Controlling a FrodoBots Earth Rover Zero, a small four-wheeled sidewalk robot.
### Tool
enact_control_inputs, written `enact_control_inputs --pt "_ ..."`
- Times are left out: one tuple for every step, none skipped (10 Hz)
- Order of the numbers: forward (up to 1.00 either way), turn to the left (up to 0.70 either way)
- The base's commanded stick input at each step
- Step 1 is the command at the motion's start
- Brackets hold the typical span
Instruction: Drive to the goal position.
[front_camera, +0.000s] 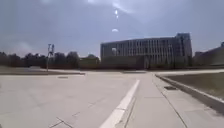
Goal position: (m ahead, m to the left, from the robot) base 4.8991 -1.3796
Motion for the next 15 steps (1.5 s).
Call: enact_control_inputs --pt "0.7 0.0" --pt "0.7 0.0" --pt "0.7 0.0" --pt "0.7 -0.19" --pt "0.7 -0.35" --pt "0.7 -0.35" --pt "0.7 -0.35" --pt "0.7 -0.35" --pt "0.7 -0.35" --pt "0.7 -0.35" --pt "0.7 -0.35" --pt "0.7 -0.35" --pt "0.7 -0.35" --pt "0.7 -0.35" --pt "0.7 -0.35"
